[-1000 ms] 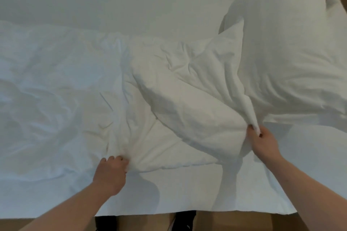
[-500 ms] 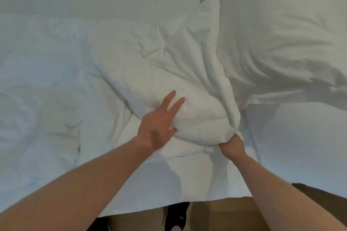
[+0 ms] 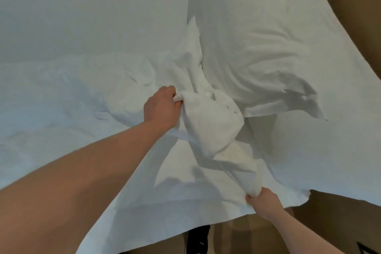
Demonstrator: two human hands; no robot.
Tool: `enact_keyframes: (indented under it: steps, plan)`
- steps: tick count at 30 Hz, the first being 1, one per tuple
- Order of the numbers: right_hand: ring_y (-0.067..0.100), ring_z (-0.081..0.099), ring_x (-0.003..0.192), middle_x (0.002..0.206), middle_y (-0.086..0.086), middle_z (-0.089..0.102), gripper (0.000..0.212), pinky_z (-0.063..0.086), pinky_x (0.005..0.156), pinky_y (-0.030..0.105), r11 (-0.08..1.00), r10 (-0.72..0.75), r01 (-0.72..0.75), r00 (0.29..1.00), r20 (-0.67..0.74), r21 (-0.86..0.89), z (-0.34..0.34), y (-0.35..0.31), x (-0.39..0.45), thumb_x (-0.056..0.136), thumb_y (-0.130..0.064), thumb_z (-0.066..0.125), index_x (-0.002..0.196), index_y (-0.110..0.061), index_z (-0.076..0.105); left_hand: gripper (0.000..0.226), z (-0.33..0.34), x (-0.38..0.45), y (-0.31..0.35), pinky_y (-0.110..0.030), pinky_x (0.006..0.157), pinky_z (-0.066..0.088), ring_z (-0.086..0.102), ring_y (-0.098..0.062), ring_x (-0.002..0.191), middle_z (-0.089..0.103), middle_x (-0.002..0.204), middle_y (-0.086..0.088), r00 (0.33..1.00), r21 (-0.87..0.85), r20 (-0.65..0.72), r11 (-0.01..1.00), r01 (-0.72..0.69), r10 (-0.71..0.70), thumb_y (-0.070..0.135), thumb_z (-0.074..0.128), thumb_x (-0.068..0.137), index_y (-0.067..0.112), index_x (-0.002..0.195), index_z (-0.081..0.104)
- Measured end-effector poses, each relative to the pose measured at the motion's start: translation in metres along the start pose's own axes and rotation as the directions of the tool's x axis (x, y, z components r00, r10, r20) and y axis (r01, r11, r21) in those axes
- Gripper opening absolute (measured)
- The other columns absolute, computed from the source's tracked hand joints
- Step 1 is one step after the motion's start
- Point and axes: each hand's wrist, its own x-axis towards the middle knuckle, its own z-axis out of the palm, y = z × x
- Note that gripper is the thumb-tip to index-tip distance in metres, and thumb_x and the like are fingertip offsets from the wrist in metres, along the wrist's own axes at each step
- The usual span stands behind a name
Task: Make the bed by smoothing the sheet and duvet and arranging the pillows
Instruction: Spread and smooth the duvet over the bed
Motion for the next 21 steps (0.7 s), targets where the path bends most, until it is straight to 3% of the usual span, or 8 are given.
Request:
enact_keyframes:
  steps: [3,5,7,10,13,17,19,21]
  plan:
    - [0.020,0.063,0.100,0.118,0.002,0.065,0.049,0.057,0.092,0.037,0.995,0.005,0.005,0.996,0.094,-0.103,0.000,-0.012,0.004,0.085,-0.047,0.074,0.115,-0.020,0.046,0.014,0.004,0.002,-0.006,-0.033,0.072,0.043,0.064,-0.031,0.094,0.068,0.102,-0.003,0.964,-0.009,0.264,1.000,-0.019,0.021,0.036,0.058,0.091,0.023,0.093,0.062]
    - [0.027,0.058,0.117,0.131,0.000,0.053,0.095,0.053,0.096,0.040,0.999,-0.034,0.033,0.996,0.081,0.008,-0.010,-0.028,-0.007,0.067,-0.062,0.084,0.135,-0.022,0.030,0.033,0.001,-0.002,-0.016,-0.035,0.087,0.047,0.062,-0.031,0.114,0.067,0.124,-0.003,0.880,0.006,0.468,0.995,-0.095,0.081,0.045,0.062,0.091,0.023,0.114,0.065]
    - [0.021,0.051,0.125,0.135,-0.009,0.046,0.125,0.048,0.100,0.037,0.967,-0.170,0.165,0.985,0.006,0.195,-0.027,-0.050,-0.029,0.054,-0.070,0.088,0.151,-0.026,0.023,0.057,-0.004,-0.010,-0.022,-0.035,0.104,0.042,0.052,-0.027,0.132,0.055,0.146,-0.001,0.776,0.014,0.623,0.991,-0.135,0.097,0.051,0.069,0.088,0.024,0.137,0.057]
    - [0.005,0.043,0.128,0.143,-0.024,0.039,0.128,0.041,0.107,0.031,0.869,-0.363,0.348,0.932,-0.024,0.352,-0.057,-0.096,-0.065,0.055,-0.069,0.090,0.158,-0.036,0.021,0.066,-0.012,-0.021,-0.028,-0.035,0.116,0.032,0.039,-0.023,0.144,0.039,0.159,0.002,0.663,0.013,0.739,0.981,-0.192,0.120,0.044,0.068,0.090,0.027,0.151,0.046]
    - [0.003,0.042,0.135,0.150,-0.022,0.041,0.115,0.037,0.107,0.028,0.799,-0.408,0.442,0.897,-0.172,0.408,-0.075,-0.148,-0.076,0.065,-0.066,0.085,0.159,-0.034,0.027,0.059,-0.023,-0.020,-0.035,-0.032,0.113,0.035,0.045,-0.021,0.139,0.047,0.154,0.003,0.701,-0.027,0.707,0.994,-0.104,0.093,0.036,0.066,0.092,0.027,0.148,0.049]
    - [0.015,0.051,0.134,0.150,-0.008,0.049,0.097,0.044,0.111,0.038,0.787,-0.444,0.528,0.844,-0.300,0.319,-0.081,-0.227,-0.048,0.075,-0.056,0.082,0.153,-0.020,0.037,0.038,-0.037,0.001,-0.038,-0.031,0.099,0.048,0.063,-0.015,0.113,0.066,0.127,0.010,0.883,-0.137,0.469,0.989,0.056,0.015,0.037,0.067,0.086,0.031,0.123,0.067]
    - [0.025,0.056,0.130,0.144,0.002,0.057,0.074,0.045,0.109,0.040,0.800,-0.458,0.540,0.831,-0.315,0.261,-0.075,-0.260,-0.032,0.084,-0.039,0.075,0.147,-0.015,0.045,0.034,-0.044,0.020,-0.034,-0.034,0.094,0.054,0.070,-0.015,0.097,0.070,0.113,0.012,0.942,-0.308,0.330,0.935,0.177,-0.069,0.044,0.070,0.081,0.030,0.112,0.069]
    - [0.030,0.061,0.124,0.133,0.010,0.067,0.049,0.045,0.103,0.033,0.797,-0.503,0.570,0.810,-0.303,0.199,-0.064,-0.286,-0.028,0.088,-0.021,0.058,0.136,-0.013,0.061,0.055,-0.052,0.038,-0.024,-0.040,0.092,0.057,0.070,-0.017,0.093,0.069,0.111,0.009,0.944,-0.490,0.280,0.819,0.298,-0.176,0.061,0.071,0.072,0.026,0.114,0.067]
